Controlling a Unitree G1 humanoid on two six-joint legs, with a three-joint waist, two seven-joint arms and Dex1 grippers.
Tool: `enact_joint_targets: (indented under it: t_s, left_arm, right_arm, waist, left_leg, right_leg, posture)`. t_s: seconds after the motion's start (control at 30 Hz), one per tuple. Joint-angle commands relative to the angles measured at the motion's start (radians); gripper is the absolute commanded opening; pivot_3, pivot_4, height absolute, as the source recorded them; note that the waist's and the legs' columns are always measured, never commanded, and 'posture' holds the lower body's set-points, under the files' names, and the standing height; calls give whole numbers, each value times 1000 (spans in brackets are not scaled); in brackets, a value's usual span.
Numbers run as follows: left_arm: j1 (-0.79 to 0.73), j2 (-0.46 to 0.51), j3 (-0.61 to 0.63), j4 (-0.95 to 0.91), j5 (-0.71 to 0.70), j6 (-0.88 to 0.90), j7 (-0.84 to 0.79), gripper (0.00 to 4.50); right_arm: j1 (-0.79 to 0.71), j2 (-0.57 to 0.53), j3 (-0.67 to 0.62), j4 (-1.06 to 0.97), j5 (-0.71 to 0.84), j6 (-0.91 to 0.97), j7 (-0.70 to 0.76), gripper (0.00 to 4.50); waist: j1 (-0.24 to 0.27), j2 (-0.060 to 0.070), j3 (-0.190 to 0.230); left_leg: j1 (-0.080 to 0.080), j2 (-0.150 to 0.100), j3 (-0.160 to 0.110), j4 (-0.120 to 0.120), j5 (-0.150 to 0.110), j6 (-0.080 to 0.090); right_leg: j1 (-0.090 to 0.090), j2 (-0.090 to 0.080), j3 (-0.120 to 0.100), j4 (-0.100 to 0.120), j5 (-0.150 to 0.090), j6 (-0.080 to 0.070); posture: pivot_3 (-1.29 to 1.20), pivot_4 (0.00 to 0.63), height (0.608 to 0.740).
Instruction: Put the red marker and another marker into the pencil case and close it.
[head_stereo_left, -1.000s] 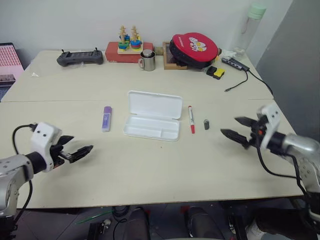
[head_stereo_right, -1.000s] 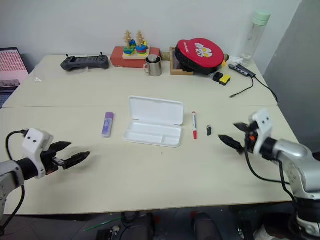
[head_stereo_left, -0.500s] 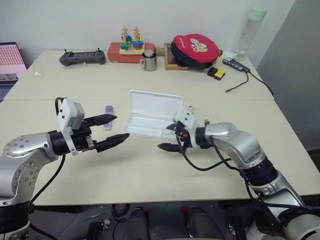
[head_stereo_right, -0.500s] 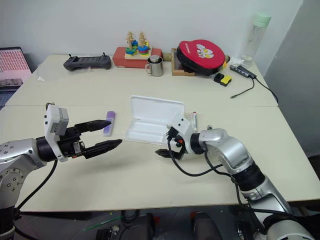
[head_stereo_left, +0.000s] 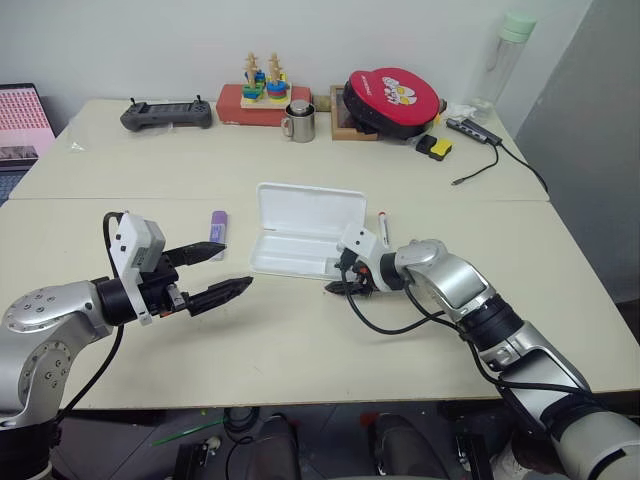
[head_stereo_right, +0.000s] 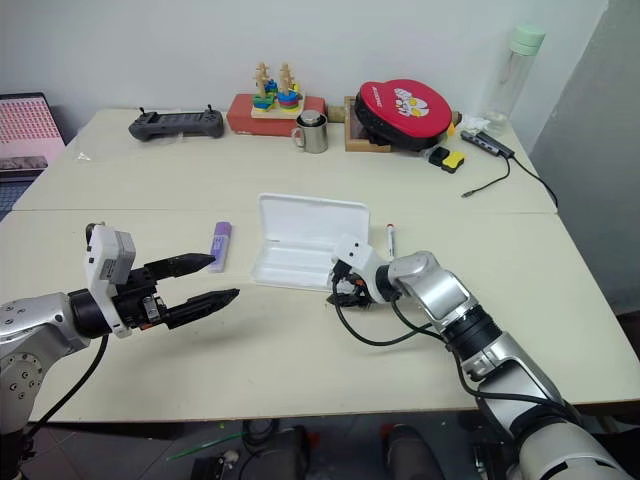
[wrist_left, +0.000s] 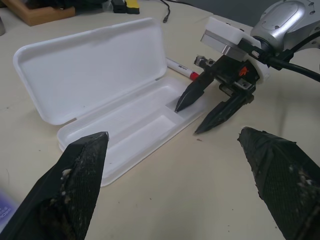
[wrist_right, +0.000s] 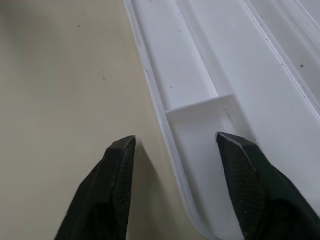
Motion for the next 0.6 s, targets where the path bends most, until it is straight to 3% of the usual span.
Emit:
enact_joint_targets:
  t_s: [0.03,0.27,0.6]
  left_arm:
    - [-9,4,33,-23,-11,-17,8,4500]
    - [-10,8,19,-14,-3,-20,2,4500]
    - [-1,8,15,-13,2,-15,-1,4500]
  right_arm:
    - [-8,3,-19,-22,-7,-10,35,1607]
    - [-3,6,-26,-28,-28,-36,50,61]
    - [75,-46,17,-177,-49,-128,151,26]
  waist:
    - [-1,0,0]
    - [-1,0,0]
    - [-1,0,0]
  left_leg:
    - [0,0,0,0,0,0]
    - [0,0,0,0,0,0]
    - [0,0,0,-1,0,0]
  right_leg:
    - [0,0,0,0,0,0]
    - [0,0,0,0,0,0]
    - [0,0,0,0,-1,-2]
  posture:
    - [0,150,740]
    - [0,150,740]
    - [0,150,740]
